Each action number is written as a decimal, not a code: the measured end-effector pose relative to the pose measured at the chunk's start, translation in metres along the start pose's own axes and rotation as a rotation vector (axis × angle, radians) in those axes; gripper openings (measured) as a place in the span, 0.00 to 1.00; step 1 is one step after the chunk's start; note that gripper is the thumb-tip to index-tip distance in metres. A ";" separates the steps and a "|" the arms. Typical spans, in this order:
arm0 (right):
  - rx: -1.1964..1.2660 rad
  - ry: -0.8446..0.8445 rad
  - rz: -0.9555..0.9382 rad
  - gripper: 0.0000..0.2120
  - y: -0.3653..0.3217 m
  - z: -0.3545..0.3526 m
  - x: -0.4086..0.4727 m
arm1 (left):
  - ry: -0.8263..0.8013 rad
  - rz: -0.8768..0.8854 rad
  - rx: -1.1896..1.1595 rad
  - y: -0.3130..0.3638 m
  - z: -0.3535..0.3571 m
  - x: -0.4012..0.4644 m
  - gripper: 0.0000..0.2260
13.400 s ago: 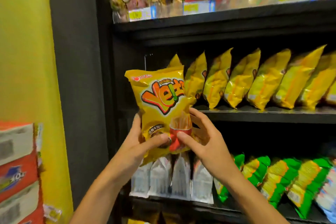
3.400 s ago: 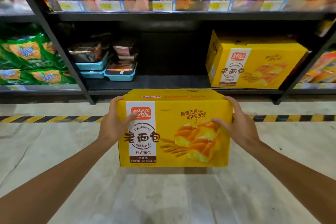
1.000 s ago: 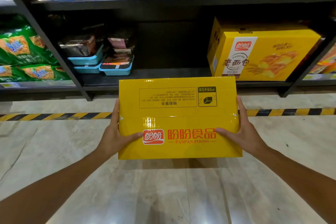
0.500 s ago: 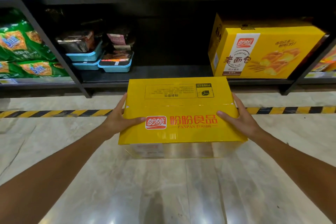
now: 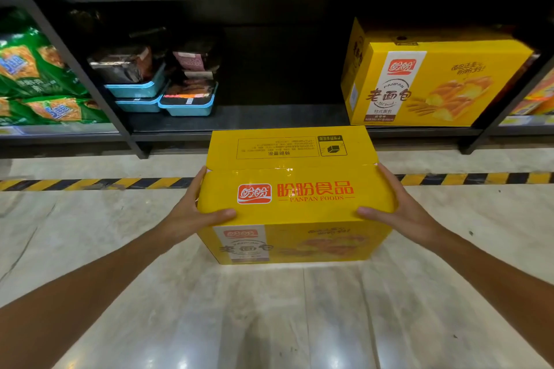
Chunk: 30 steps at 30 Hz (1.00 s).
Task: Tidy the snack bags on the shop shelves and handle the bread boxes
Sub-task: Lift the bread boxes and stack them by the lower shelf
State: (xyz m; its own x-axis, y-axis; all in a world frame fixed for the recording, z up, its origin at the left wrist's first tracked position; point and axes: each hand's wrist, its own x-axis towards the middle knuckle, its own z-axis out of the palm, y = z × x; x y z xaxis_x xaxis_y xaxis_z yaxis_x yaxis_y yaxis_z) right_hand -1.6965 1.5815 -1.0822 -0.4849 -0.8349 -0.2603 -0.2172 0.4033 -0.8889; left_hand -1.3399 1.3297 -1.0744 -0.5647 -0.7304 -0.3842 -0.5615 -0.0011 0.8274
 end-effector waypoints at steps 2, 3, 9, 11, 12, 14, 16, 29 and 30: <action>-0.039 -0.003 -0.010 0.56 0.010 0.004 -0.014 | -0.019 0.080 -0.020 -0.012 0.006 -0.013 0.59; -0.042 0.001 -0.014 0.56 0.014 0.006 -0.018 | -0.013 0.108 -0.017 -0.017 0.009 -0.019 0.57; -0.155 0.075 -0.083 0.53 0.011 0.008 -0.025 | 0.134 0.157 0.137 -0.020 0.017 -0.030 0.53; -0.148 0.129 -0.109 0.49 0.001 0.005 -0.026 | 0.161 0.158 0.154 -0.010 0.008 -0.029 0.50; -0.131 0.170 -0.123 0.47 -0.005 0.001 -0.025 | 0.185 0.160 0.144 -0.001 0.003 -0.029 0.48; -0.106 0.286 -0.156 0.42 -0.022 -0.007 -0.017 | 0.253 0.172 0.114 0.018 -0.009 -0.024 0.45; -0.080 0.428 -0.152 0.42 -0.035 -0.013 -0.007 | 0.313 0.188 0.123 0.034 -0.015 -0.017 0.43; 0.034 0.409 -0.259 0.37 -0.038 -0.002 0.020 | 0.462 0.350 -0.036 0.054 0.003 0.011 0.39; 0.015 0.411 -0.249 0.37 -0.040 -0.003 0.025 | 0.435 0.351 -0.016 0.049 0.003 0.011 0.40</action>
State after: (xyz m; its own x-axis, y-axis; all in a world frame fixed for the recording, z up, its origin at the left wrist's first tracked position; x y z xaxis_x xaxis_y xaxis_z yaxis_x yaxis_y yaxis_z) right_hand -1.7021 1.5461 -1.0523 -0.7150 -0.6871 0.1292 -0.3589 0.2020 -0.9112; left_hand -1.3750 1.3235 -1.0393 -0.4128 -0.9033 0.1169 -0.3736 0.2850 0.8827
